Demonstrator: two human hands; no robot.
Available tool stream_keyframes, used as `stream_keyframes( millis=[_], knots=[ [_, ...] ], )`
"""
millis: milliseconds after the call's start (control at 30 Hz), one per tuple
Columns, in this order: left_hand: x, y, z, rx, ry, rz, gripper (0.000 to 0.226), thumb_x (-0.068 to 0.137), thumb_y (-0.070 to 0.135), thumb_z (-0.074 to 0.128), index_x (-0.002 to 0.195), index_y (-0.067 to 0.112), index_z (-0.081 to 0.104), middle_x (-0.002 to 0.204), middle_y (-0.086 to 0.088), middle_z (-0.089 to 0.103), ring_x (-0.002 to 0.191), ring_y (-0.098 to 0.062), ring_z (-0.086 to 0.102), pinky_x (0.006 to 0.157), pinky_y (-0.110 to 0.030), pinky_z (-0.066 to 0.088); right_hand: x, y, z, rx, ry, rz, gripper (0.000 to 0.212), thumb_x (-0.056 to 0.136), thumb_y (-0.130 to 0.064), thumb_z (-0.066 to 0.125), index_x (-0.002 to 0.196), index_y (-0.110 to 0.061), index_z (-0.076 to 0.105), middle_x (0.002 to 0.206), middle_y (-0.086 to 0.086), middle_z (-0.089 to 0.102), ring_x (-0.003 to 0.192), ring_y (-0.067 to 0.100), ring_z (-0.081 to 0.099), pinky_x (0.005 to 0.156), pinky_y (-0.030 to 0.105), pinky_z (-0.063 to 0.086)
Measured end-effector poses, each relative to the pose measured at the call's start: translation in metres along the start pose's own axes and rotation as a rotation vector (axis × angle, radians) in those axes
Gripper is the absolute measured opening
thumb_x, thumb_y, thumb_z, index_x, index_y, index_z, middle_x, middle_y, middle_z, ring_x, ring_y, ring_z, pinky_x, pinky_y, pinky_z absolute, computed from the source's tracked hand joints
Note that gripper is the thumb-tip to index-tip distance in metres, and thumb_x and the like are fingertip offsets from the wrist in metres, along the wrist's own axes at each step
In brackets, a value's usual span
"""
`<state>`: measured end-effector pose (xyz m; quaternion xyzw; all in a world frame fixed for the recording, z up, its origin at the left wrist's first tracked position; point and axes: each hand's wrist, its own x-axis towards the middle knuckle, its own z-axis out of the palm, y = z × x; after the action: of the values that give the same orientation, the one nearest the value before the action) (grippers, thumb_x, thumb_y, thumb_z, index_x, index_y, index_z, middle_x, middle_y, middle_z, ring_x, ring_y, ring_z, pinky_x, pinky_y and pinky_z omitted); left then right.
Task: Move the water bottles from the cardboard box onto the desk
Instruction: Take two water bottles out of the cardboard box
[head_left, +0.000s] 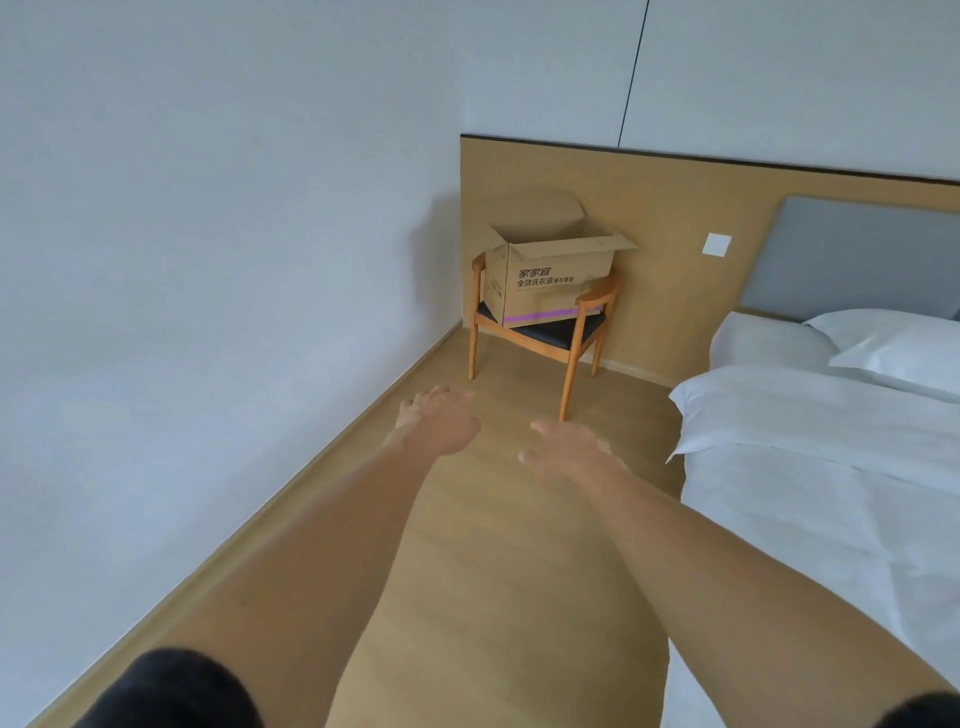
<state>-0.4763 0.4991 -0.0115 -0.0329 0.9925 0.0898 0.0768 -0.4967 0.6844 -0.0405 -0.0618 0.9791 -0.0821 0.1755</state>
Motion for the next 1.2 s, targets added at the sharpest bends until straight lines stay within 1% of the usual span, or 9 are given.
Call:
stream_keyframes(
  millis=[233, 400, 467, 633, 733, 833, 1000, 1100, 1200],
  knots=[
    [0.113, 0.035, 0.006, 0.004, -0.053, 0.063, 0.048, 0.098, 0.036, 0.045, 0.145, 0.027, 0.044, 0.143, -0.009, 0.049, 0.131, -0.033, 0.046, 0.102, -0.044, 0.038, 0.076, 0.043, -0.031, 0.057, 0.028, 0.066, 0.063, 0.095, -0.053, 0.049, 0.152, -0.033, 0.034, 0.153, 0.006, 0.045, 0.138, 0.031, 0.043, 0.108, 0.049, 0.038],
    [0.204, 0.07, 0.014, -0.011, -0.078, 0.142, 0.056, 0.099, 0.042, 0.048, 0.151, 0.03, 0.037, 0.152, -0.008, 0.044, 0.138, -0.032, 0.042, 0.11, -0.049, 0.034, 0.133, 0.086, -0.059, 0.076, 0.079, 0.133, 0.059, 0.095, -0.054, 0.049, 0.148, -0.029, 0.039, 0.144, 0.007, 0.051, 0.132, 0.031, 0.047, 0.102, 0.046, 0.039],
    [0.246, 0.087, 0.012, -0.015, -0.078, 0.186, 0.058, 0.098, 0.045, 0.05, 0.152, 0.029, 0.036, 0.152, -0.007, 0.044, 0.139, -0.032, 0.041, 0.111, -0.05, 0.034, 0.163, 0.101, -0.074, 0.075, 0.094, 0.165, 0.061, 0.096, -0.054, 0.049, 0.149, -0.027, 0.037, 0.145, 0.008, 0.05, 0.133, 0.031, 0.047, 0.104, 0.047, 0.041],
    [0.355, 0.112, -0.002, -0.026, -0.068, 0.285, 0.05, 0.098, 0.046, 0.053, 0.144, 0.027, 0.046, 0.142, -0.007, 0.052, 0.131, -0.031, 0.048, 0.106, -0.05, 0.038, 0.246, 0.128, -0.115, 0.062, 0.098, 0.269, 0.065, 0.097, -0.056, 0.046, 0.154, -0.028, 0.03, 0.15, 0.008, 0.046, 0.137, 0.032, 0.044, 0.109, 0.048, 0.04],
    [0.42, 0.118, -0.018, -0.033, -0.062, 0.313, 0.049, 0.098, 0.043, 0.052, 0.142, 0.023, 0.046, 0.134, -0.008, 0.054, 0.124, -0.031, 0.053, 0.103, -0.05, 0.043, 0.294, 0.139, -0.143, 0.048, 0.115, 0.308, 0.067, 0.096, -0.058, 0.046, 0.154, -0.029, 0.029, 0.153, 0.007, 0.044, 0.139, 0.032, 0.042, 0.112, 0.049, 0.037],
    [0.477, 0.126, -0.028, -0.054, -0.071, 0.311, 0.05, 0.098, 0.04, 0.051, 0.144, 0.021, 0.044, 0.132, -0.009, 0.053, 0.122, -0.032, 0.053, 0.098, -0.048, 0.046, 0.339, 0.147, -0.164, 0.054, 0.135, 0.313, 0.067, 0.096, -0.059, 0.046, 0.154, -0.03, 0.03, 0.152, 0.007, 0.045, 0.138, 0.031, 0.043, 0.109, 0.047, 0.038],
    [0.549, 0.151, -0.023, -0.025, -0.107, 0.337, 0.051, 0.098, 0.045, 0.051, 0.144, 0.025, 0.043, 0.133, -0.008, 0.054, 0.123, -0.032, 0.053, 0.102, -0.05, 0.045, 0.404, 0.161, -0.184, 0.083, 0.135, 0.332, 0.068, 0.096, -0.06, 0.046, 0.155, -0.031, 0.03, 0.152, 0.007, 0.045, 0.138, 0.031, 0.044, 0.111, 0.048, 0.037],
    [0.59, 0.168, -0.018, -0.016, -0.109, 0.346, 0.048, 0.098, 0.044, 0.053, 0.141, 0.024, 0.046, 0.127, -0.007, 0.058, 0.118, -0.03, 0.057, 0.102, -0.05, 0.047, 0.443, 0.176, -0.196, 0.108, 0.149, 0.326, 0.068, 0.096, -0.059, 0.048, 0.155, -0.031, 0.031, 0.153, 0.005, 0.045, 0.14, 0.03, 0.042, 0.113, 0.049, 0.036],
    [0.634, 0.182, -0.014, -0.036, -0.09, 0.344, 0.047, 0.097, 0.044, 0.053, 0.14, 0.024, 0.049, 0.127, -0.007, 0.059, 0.117, -0.03, 0.058, 0.099, -0.049, 0.05, 0.487, 0.195, -0.21, 0.12, 0.16, 0.31, 0.065, 0.096, -0.059, 0.047, 0.152, -0.031, 0.035, 0.144, 0.006, 0.053, 0.132, 0.03, 0.049, 0.109, 0.049, 0.041]
  ],
)
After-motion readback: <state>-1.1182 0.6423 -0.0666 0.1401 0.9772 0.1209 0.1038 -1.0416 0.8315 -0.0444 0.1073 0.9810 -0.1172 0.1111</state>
